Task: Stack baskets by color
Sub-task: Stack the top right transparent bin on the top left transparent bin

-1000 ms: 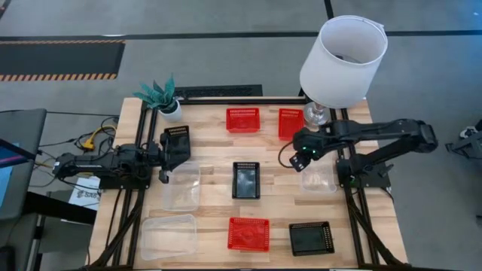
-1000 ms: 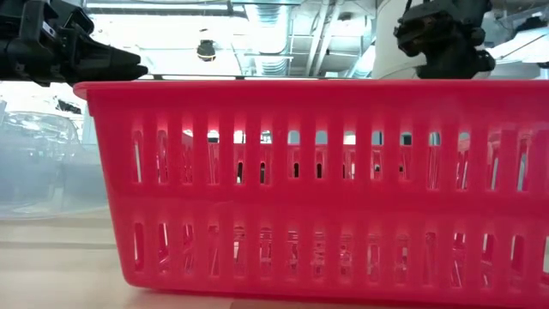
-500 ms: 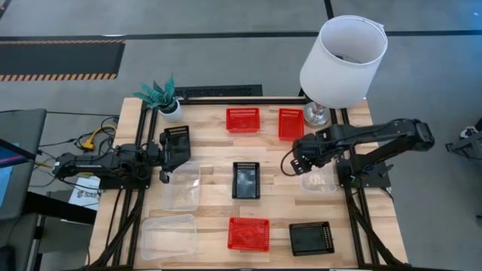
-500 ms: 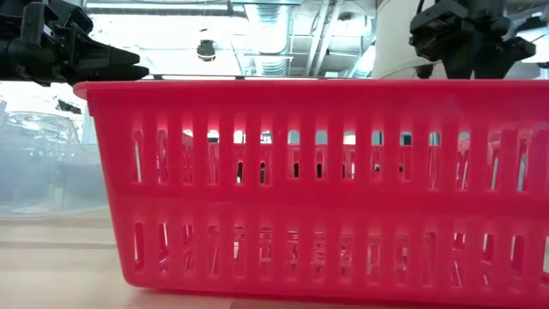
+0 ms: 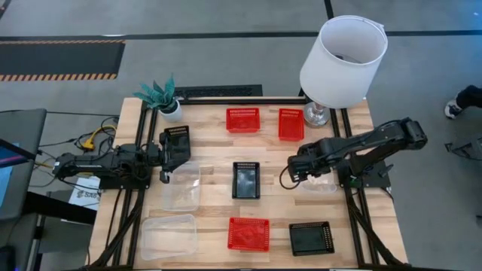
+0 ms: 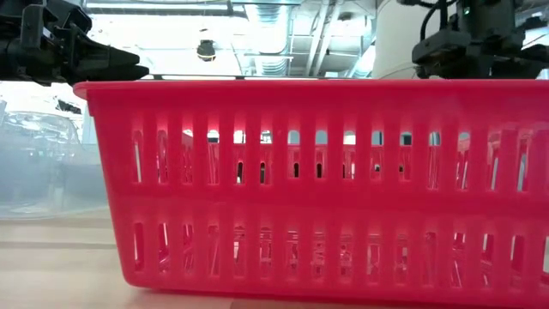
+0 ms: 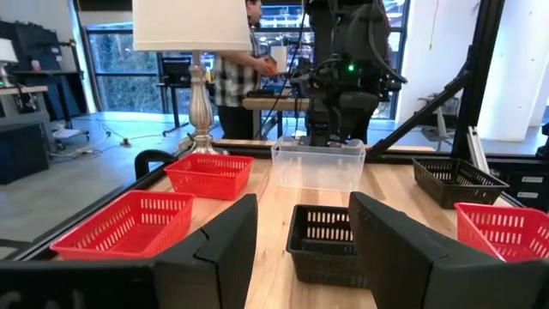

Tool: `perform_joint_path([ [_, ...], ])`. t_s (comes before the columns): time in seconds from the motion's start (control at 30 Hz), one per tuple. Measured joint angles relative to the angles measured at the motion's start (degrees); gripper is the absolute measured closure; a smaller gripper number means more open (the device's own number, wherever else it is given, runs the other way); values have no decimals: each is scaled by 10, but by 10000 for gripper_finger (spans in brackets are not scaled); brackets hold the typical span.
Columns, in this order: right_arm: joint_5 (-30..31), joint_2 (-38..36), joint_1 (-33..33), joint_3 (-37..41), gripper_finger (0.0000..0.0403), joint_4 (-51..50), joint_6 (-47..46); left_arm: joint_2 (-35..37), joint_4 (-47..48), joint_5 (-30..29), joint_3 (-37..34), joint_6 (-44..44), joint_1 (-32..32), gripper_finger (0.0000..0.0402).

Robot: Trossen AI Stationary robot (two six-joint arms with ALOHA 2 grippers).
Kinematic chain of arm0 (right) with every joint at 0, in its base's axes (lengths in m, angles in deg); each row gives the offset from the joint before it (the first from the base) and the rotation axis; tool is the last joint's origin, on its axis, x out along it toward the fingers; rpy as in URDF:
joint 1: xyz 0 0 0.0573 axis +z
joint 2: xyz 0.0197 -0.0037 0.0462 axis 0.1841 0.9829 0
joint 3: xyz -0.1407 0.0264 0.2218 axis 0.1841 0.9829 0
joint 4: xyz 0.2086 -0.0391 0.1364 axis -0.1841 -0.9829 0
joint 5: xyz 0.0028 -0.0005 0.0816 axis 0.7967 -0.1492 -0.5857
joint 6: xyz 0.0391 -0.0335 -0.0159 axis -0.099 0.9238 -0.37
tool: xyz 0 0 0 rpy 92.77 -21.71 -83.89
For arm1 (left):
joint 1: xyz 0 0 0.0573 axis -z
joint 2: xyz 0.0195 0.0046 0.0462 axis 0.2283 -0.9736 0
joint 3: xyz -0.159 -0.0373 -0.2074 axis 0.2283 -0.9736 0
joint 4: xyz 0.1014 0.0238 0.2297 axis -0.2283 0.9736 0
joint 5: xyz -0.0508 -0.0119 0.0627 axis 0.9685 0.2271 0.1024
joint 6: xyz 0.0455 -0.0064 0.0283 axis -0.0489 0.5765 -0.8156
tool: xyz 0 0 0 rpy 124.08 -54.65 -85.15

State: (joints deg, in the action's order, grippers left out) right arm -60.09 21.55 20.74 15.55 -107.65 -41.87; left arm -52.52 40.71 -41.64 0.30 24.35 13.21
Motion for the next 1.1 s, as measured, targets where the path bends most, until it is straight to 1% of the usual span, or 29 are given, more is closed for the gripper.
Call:
perform_joint_path([
  [0.1, 0, 26, -5, 0, 127, 18, 5, 0, 1, 0, 0, 1, 0, 228],
  [0.3, 0, 70, -33, 0, 127, 58, 56, 0, 4, 0, 0, 2, 0, 228],
  [0.4, 0, 92, -52, 1, 127, 60, 72, 0, 4, 0, 0, 2, 0, 228],
  [0.57, -7, 117, -76, 27, 128, 105, 86, 0, 4, 0, 0, 13, 0, 228],
  [0.63, -10, 118, -81, 44, 136, 127, 88, 0, 4, 0, 0, 13, 0, 228],
  [0.7, -10, 118, -81, 55, 155, 148, 88, 0, 4, 1, 0, 13, 0, 228],
  [0.77, -11, 116, -81, 61, 188, 155, 82, 0, 4, 1, 0, 13, 0, 228],
  [0.83, -11, 115, -80, 65, 236, 155, 74, 0, 4, 1, 0, 13, 0, 228],
  [0.97, -5, 115, -80, 66, 356, 153, 72, 0, 4, 1, 0, 13, 0, 228],
  [1.0, 1, 115, -80, 65, 378, 153, 70, 0, 4, 1, 0, 13, 0, 228],
  [1.03, 6, 115, -80, 65, 388, 151, 73, 0, 4, 1, 0, 13, 0, 228],
  [1.1, 16, 115, -80, 65, 386, 147, 69, 0, 4, 1, 0, 15, 0, 228],
])
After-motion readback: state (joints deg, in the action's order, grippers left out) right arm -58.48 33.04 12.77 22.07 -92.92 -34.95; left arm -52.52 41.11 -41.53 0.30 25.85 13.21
